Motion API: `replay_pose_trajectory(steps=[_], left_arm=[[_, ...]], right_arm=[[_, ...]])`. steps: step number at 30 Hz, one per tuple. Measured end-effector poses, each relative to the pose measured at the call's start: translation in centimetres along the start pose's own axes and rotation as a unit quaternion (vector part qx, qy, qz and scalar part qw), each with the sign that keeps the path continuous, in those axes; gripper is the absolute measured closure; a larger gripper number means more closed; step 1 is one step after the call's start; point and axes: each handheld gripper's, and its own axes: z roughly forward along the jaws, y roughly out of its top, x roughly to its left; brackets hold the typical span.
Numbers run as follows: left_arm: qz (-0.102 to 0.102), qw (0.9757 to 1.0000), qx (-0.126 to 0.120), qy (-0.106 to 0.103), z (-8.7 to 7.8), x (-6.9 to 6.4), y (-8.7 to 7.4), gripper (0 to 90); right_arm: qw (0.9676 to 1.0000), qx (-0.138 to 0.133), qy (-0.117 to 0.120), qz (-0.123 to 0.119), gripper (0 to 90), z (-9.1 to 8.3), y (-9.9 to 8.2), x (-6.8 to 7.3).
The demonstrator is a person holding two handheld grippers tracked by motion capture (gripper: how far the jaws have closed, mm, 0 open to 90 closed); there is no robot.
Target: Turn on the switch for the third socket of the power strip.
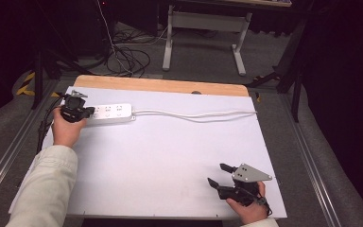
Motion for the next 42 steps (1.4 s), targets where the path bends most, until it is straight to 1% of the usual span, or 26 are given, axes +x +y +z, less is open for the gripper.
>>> replay_pose_trajectory(steps=[4, 6, 9, 12, 13, 15, 19, 21, 23, 28, 31, 32, 33, 34, 36, 37, 38, 39, 42], left_arm=[[0.006, 1.0000, 0.002, -0.007, 0.1, -0.1, 0.0, 90.0], [0.002, 0.9999, 0.004, -0.011, 0.2, -0.2, 0.0, 90.0], [0.004, 0.9999, 0.007, -0.012, 0.2, -0.1, 0.0, 90.0], [0.003, 0.9998, 0.007, -0.021, 0.2, 0.0, 0.0, 90.0], [0.003, 0.9998, 0.007, -0.021, 0.2, 0.0, 0.0, 89.9], [-0.003, 0.9997, 0.007, -0.022, 0.1, 0.1, -0.1, 90.0], [-0.010, 0.9993, 0.007, -0.035, 0.1, 0.1, -0.1, 90.0], [-0.007, 0.9993, 0.005, -0.038, 0.2, 0.1, -0.1, 90.0], [-0.021, 0.9990, 0.009, -0.038, 0.2, 0.0, 0.0, 90.0], [-0.027, 0.9990, 0.011, -0.035, 0.2, -0.1, 0.0, 90.0], [-0.025, 0.9991, 0.014, -0.032, 0.3, -0.2, 0.0, 90.0], [-0.024, 0.9992, 0.014, -0.029, 0.3, -0.2, 0.0, 90.0], [-0.022, 0.9994, 0.015, -0.022, 0.3, -0.4, 0.1, 90.0], [-0.020, 0.9994, 0.016, -0.022, 0.3, -0.4, 0.1, 90.0], [-0.025, 0.9994, 0.016, -0.020, 0.3, -0.5, 0.0, 90.0], [-0.024, 0.9994, 0.016, -0.021, 0.3, -0.5, 0.0, 90.0], [-0.022, 0.9995, 0.015, -0.015, 0.3, -0.6, 0.0, 90.0], [-0.015, 0.9997, 0.016, -0.015, 0.3, -0.6, 0.0, 90.0], [-0.015, 0.9997, 0.016, -0.003, 0.3, -1.0, 0.0, 90.0]], right_arm=[[1.0000, 0.001, 0.000, 0.000, 32.5, 0.0, 0.0, 0.0], [1.0000, 0.001, 0.000, 0.000, 32.5, 0.0, 0.0, 0.0], [1.0000, 0.001, 0.001, 0.000, 32.5, 0.0, 0.0, 0.0], [1.0000, 0.002, 0.000, 0.000, 32.4, 0.1, 0.0, 0.0], [1.0000, 0.002, 0.000, 0.000, 32.5, 0.1, 0.0, 0.0], [1.0000, 0.002, 0.000, -0.001, 32.4, 0.1, 0.0, 0.0], [1.0000, 0.003, 0.001, 0.000, 32.4, 0.1, 0.0, 0.0], [1.0000, 0.003, 0.002, 0.001, 32.4, 0.1, 0.0, 0.0], [1.0000, 0.003, 0.002, 0.000, 32.4, 0.1, 0.0, 0.0], [1.0000, 0.003, 0.002, -0.001, 32.4, 0.1, 0.0, 0.0], [1.0000, 0.003, 0.002, -0.001, 32.4, 0.0, 0.0, 0.0], [1.0000, 0.003, 0.002, -0.001, 32.4, 0.0, 0.0, 0.0], [1.0000, 0.002, 0.002, -0.001, 32.4, 0.1, 0.0, 0.0], [1.0000, 0.002, 0.002, -0.001, 32.4, 0.0, 0.0, 0.0], [1.0000, 0.002, 0.002, -0.001, 32.4, 0.0, 0.0, 0.0], [1.0000, 0.002, 0.002, -0.001, 32.4, 0.0, 0.0, 0.0], [1.0000, 0.002, 0.002, -0.001, 32.4, 0.0, -0.1, 0.0], [1.0000, 0.002, 0.003, -0.001, 32.4, 0.0, -0.1, 0.0], [1.0000, 0.003, 0.003, -0.001, 32.4, 0.1, -0.1, 0.0]])
